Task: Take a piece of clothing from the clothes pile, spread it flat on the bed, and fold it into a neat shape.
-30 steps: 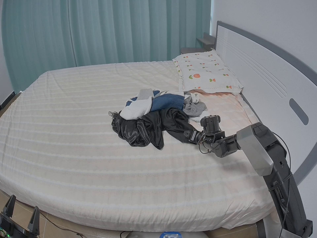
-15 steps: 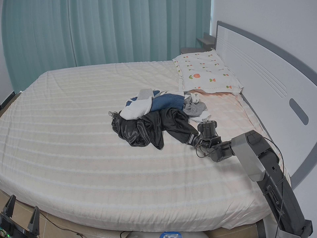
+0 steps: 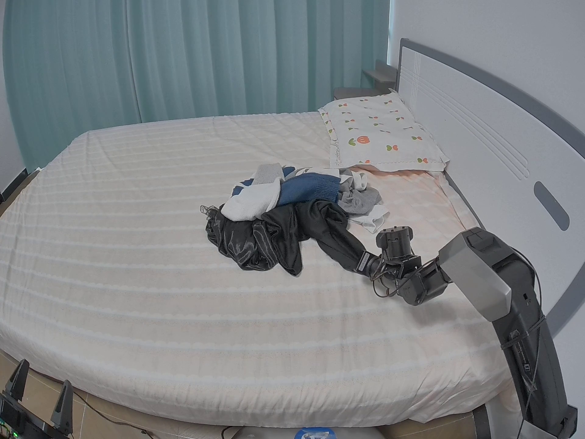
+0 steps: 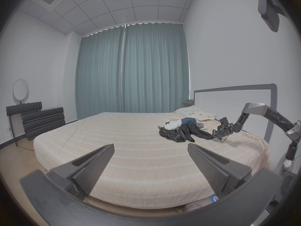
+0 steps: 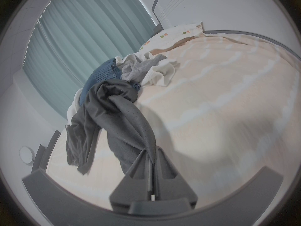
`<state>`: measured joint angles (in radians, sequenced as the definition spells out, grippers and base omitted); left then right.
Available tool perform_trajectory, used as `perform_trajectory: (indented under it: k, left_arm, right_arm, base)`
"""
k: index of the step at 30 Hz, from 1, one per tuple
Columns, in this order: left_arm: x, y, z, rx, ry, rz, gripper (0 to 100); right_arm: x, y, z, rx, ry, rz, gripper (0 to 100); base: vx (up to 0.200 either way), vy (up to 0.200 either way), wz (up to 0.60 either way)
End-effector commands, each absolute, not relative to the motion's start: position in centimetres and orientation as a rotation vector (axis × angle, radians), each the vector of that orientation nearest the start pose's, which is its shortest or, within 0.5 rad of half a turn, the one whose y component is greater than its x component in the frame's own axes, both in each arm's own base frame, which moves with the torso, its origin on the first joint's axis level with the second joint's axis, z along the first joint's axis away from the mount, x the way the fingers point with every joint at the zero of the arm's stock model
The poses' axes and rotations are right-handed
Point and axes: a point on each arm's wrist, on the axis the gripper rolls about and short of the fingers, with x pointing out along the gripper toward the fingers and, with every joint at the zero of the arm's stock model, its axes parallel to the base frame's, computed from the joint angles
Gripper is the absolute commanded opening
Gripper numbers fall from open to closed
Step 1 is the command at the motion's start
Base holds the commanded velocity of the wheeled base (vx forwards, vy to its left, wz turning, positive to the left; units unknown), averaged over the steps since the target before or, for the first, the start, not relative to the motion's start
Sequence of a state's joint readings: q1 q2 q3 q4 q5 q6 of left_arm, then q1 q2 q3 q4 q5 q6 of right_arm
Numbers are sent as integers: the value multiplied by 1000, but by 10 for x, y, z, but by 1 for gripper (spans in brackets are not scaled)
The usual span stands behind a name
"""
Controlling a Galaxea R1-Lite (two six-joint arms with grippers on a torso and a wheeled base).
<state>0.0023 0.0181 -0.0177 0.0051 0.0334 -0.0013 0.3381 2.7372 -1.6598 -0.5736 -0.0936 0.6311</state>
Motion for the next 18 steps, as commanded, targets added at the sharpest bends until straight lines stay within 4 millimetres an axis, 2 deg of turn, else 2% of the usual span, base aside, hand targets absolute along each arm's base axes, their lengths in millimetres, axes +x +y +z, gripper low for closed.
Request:
perform_trajectory:
  k: [1,7,9,10,11,12,14,15,16,17,18]
  left_arm:
    - [-22,1,75,-3,12,37,100]
    - [-22,1,75,6,11,34,100]
    - [-22,1,75,6,11,35,100]
    - [-22,1,75,2,11,38,100]
    - [-22,1,75,2,11,38,100]
    - [-22,1,75,0,11,38,100]
    - [-23,1,80,-5,-23,37,100]
    - [-27,1,99,-24,-108,26,100]
    - [-36,1,129,-53,-223,30,100]
    - [-39,1,141,-64,-256,26,100]
    - [-32,0,162,-81,-208,12,100]
  right_arm:
    - [405,158,5,525,536,184,0]
    - [331,143,33,538,527,252,0]
    - [318,138,40,541,517,259,0]
    - [299,134,48,540,513,272,0]
    - [296,133,50,540,512,274,0]
    - [280,128,58,542,506,284,0]
    - [263,122,67,550,503,304,0]
    - [255,121,69,557,513,317,0]
    - [248,120,70,572,526,327,0]
    - [246,120,71,581,532,331,0]
    - [240,121,71,605,545,335,0]
  base:
    - [0,0,0]
    - [0,0,0]
    - [0,0,0]
    - [0,0,0]
    - [0,0,0]
    - [0,0,0]
    - [0,0,0]
    - [0,0,0]
    - [0,0,0]
    - [0,0,0]
    - [0,0,0]
